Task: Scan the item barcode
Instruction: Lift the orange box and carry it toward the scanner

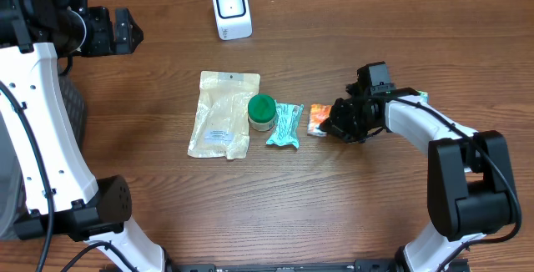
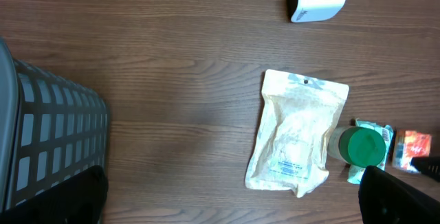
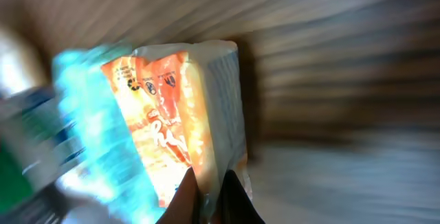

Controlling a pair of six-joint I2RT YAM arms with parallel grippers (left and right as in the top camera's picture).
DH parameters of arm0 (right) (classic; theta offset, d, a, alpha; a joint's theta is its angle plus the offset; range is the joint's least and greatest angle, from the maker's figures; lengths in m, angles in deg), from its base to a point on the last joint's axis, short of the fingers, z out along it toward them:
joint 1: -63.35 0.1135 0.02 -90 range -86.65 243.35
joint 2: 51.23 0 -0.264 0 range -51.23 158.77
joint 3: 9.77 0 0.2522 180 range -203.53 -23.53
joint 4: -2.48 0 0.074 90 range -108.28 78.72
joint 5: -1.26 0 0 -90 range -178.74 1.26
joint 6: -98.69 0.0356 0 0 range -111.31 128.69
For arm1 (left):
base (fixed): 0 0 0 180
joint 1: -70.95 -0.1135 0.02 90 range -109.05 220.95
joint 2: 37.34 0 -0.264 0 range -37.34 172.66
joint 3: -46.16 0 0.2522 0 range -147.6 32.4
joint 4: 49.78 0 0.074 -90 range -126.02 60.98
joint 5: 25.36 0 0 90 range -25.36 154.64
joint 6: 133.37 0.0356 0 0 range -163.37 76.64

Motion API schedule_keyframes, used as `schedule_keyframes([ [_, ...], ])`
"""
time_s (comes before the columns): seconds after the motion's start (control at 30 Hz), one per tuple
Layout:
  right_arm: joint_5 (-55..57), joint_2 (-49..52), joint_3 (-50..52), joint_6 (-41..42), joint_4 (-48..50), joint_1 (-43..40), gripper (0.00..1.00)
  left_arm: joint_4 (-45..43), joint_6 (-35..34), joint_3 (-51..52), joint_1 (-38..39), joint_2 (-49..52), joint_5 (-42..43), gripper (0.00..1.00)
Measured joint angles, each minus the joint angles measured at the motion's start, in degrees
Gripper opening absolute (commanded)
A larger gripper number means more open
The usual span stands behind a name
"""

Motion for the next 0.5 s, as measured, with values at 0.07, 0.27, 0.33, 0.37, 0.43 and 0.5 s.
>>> schedule_keyframes([
  [0.07, -5.5, -0.1, -1.2, -1.4, 0.0, -0.2, 0.04, 0.0, 0.0, 0.0, 0.0, 0.0, 0.0, 0.99],
  [0.27, -19.6, -5.6, -3.6, -3.0, 3.6, -2.0, 0.04, 0.0, 0.0, 0.0, 0.0, 0.0, 0.0, 1.0],
  [0.33, -24.6, -8.2, -3.9, -3.0, 6.2, -3.1, 0.04, 0.0, 0.0, 0.0, 0.0, 0.0, 0.0, 1.0],
  [0.37, -27.6, -9.2, -4.1, -2.7, 7.9, -3.6, 0.04, 0.0, 0.0, 0.0, 0.0, 0.0, 0.0, 1.0],
  [0.43, -32.5, -10.1, -4.4, -0.8, 12.1, -4.0, 0.04, 0.0, 0.0, 0.0, 0.0, 0.0, 0.0, 0.99],
  [0.5, -37.0, -10.2, -4.7, 2.9, 16.4, -3.9, 0.04, 0.0, 0.0, 0.0, 0.0, 0.0, 0.0, 0.99],
])
